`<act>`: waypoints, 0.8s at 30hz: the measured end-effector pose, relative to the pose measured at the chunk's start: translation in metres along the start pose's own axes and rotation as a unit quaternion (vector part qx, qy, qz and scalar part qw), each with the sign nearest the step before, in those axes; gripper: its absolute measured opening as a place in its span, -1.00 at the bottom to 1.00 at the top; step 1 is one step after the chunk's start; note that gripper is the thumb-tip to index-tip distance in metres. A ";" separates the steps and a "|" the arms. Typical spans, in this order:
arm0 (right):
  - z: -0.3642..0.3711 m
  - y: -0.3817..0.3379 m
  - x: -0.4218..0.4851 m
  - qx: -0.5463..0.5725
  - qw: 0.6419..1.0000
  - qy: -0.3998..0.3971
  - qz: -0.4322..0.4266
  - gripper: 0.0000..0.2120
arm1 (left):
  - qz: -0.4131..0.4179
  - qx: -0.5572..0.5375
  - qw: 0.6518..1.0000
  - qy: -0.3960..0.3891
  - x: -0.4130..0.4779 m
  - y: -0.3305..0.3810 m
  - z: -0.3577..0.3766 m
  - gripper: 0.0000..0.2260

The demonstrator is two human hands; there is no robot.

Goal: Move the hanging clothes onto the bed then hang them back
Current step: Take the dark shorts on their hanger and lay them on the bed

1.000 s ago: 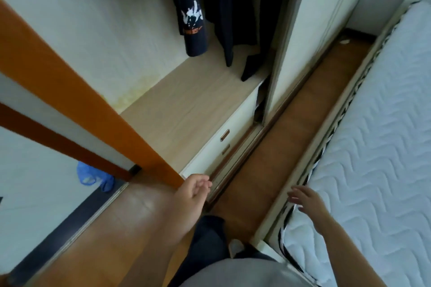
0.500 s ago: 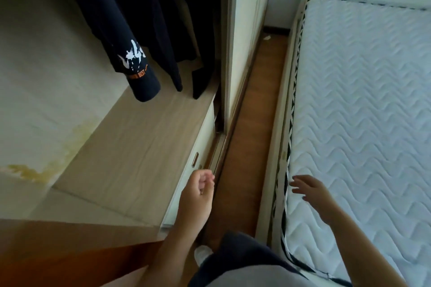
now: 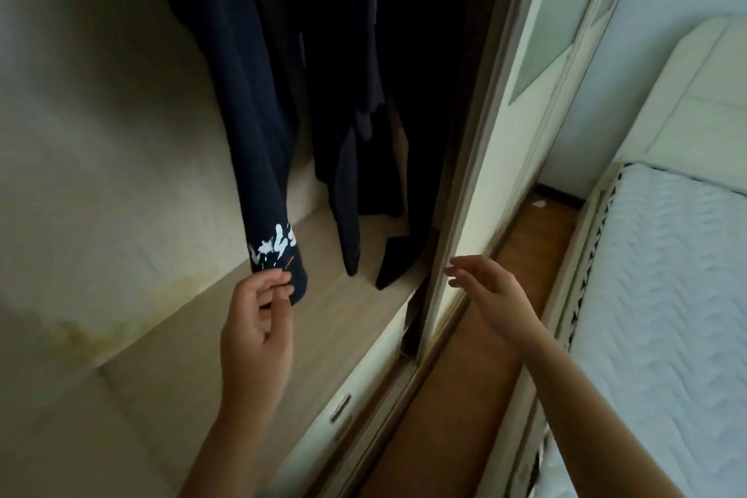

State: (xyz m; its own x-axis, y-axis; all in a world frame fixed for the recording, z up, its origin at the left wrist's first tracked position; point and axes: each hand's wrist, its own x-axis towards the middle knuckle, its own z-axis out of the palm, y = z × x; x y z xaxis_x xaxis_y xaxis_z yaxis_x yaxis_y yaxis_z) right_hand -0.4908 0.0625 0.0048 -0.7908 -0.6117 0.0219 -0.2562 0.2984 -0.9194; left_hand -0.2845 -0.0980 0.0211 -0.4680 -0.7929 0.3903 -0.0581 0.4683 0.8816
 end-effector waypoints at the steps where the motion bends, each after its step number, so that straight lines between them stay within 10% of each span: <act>1: -0.009 -0.016 0.021 -0.008 0.999 -0.011 -0.039 -0.83 | 0.026 -0.002 0.999 0.032 0.014 0.013 0.003 -0.85; 10: -0.033 -0.168 0.122 0.015 0.943 -0.109 -0.313 -0.82 | 0.136 0.020 0.967 0.214 0.110 0.100 -0.006 -0.80; 24: 0.007 -0.361 0.165 0.086 0.870 -0.110 -0.472 -0.83 | 0.182 0.029 0.965 0.185 0.234 0.188 -0.037 -0.62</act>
State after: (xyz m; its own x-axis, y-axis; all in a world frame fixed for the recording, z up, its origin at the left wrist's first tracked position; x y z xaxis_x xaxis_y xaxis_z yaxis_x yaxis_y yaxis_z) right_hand -0.5251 -0.1508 0.3376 -0.1415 -0.6558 0.7415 -0.6325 -0.5164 -0.5774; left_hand -0.3724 -0.2100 0.2879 -0.1194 -0.6512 0.7494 -0.0040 0.7552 0.6555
